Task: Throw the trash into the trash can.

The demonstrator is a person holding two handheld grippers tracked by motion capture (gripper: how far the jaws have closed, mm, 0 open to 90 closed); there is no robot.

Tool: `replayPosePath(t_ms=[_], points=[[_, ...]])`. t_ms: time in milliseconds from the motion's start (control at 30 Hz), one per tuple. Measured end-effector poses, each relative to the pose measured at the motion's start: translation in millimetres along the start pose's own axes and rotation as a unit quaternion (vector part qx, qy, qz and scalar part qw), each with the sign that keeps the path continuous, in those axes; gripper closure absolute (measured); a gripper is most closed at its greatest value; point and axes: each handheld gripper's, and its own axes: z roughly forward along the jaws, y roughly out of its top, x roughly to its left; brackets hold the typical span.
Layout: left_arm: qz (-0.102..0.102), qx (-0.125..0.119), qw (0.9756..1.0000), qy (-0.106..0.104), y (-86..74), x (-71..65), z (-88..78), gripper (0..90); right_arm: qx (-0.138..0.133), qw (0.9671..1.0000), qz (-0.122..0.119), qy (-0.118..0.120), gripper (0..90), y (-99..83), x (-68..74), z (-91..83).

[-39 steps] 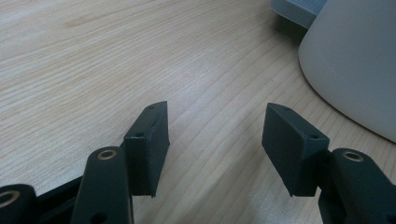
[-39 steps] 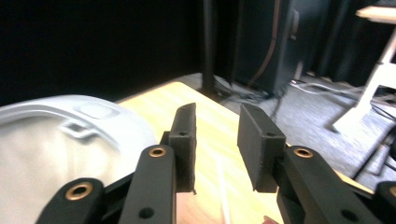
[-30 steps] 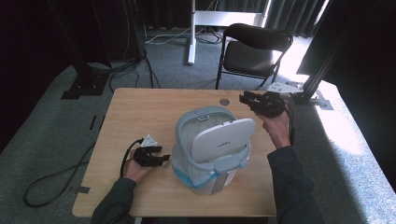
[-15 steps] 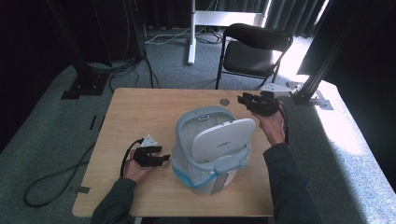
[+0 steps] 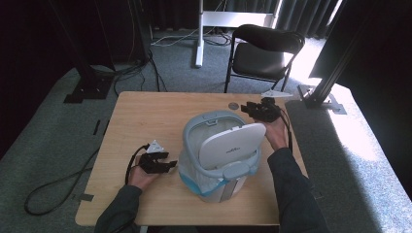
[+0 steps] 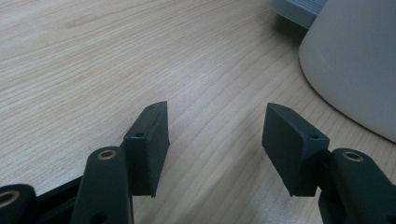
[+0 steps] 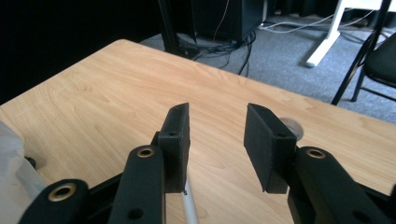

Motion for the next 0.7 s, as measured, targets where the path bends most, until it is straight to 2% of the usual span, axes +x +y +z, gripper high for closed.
replayPosePath(t_ms=[700], points=[[0.001,0.000,1.0000,0.000,0.1,-0.1,0.0,41.4,0.039,0.9990,0.007,0.020,56.6,-12.1,2.9,35.0]])
